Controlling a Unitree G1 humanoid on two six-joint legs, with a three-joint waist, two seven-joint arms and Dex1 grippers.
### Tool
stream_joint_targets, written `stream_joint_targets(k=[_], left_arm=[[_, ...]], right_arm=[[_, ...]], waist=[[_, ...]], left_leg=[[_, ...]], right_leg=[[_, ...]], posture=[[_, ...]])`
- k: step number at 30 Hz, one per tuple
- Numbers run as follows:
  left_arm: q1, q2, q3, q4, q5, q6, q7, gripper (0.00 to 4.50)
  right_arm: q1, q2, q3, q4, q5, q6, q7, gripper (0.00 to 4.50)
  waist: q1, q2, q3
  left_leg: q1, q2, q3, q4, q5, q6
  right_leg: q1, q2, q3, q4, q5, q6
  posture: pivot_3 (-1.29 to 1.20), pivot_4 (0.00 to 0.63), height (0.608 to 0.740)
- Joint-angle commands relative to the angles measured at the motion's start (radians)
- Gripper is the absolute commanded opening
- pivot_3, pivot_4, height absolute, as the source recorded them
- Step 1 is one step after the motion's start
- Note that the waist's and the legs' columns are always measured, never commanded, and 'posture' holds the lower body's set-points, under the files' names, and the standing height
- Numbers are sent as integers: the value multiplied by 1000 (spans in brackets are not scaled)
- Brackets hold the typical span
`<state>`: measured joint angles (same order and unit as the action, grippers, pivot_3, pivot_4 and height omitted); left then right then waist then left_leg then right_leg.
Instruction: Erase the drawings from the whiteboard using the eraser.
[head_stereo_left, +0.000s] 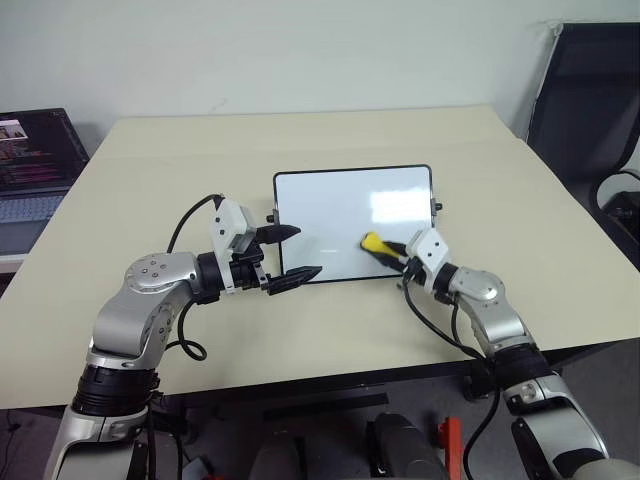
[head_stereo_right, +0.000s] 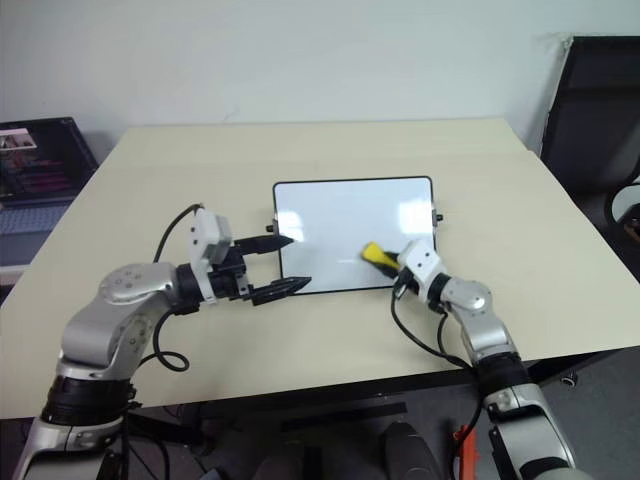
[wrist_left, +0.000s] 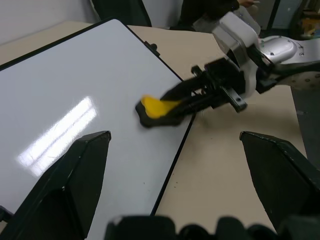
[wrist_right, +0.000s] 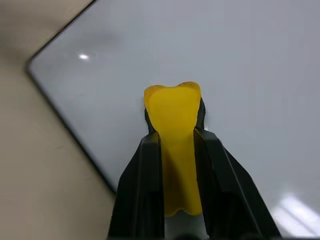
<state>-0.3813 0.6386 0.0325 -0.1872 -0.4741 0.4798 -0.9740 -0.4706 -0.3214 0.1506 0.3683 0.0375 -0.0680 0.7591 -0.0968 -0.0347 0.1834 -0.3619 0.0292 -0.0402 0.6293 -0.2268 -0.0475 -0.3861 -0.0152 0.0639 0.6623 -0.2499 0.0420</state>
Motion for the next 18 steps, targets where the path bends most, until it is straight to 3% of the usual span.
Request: stream_joint_targets(k=[1,4,7,9,14,18], left_arm=[[-19,1,7,-12,-15,-12,-12,4500],[-34,-6,-4,-3,-13,-13,-17,4500],[-70,-24,-18,21,-16,-19,-37,4500],[-97,-45,-35,41,-14,-28,-47,4500],[-155,-118,-84,83,-2,-47,-61,4500],[-172,-143,-109,100,2,-56,-78,4500]], right_arm=[[14,-17,-28,-58,42,87,8,471],[17,-44,-98,-174,140,160,27,348],[25,-153,-235,-411,379,420,94,39],[29,-229,-364,-493,531,550,96,39],[60,-346,-644,-429,600,568,-5,39],[150,-388,-675,-446,585,561,3,39]], waist=[[3,0,0],[13,1,2],[22,4,4],[40,5,5],[63,5,5],[64,5,5]], left_leg=[[-1,0,0,0,0,0],[-3,0,1,0,0,0],[-8,0,1,-1,0,-1],[-21,-1,0,0,0,-1],[-31,-1,-1,0,-1,0],[-34,-1,0,-1,-3,3]], right_leg=[[-1,0,0,0,0,0],[-3,0,0,-1,0,0],[-7,0,0,-3,0,1],[-20,-1,0,-2,4,9],[-23,-1,-3,-10,4,8],[-23,-1,-3,-15,5,7]], posture=[[0,150,740],[0,150,740],[0,150,740],[0,150,740],[0,150,740],[0,150,740]])
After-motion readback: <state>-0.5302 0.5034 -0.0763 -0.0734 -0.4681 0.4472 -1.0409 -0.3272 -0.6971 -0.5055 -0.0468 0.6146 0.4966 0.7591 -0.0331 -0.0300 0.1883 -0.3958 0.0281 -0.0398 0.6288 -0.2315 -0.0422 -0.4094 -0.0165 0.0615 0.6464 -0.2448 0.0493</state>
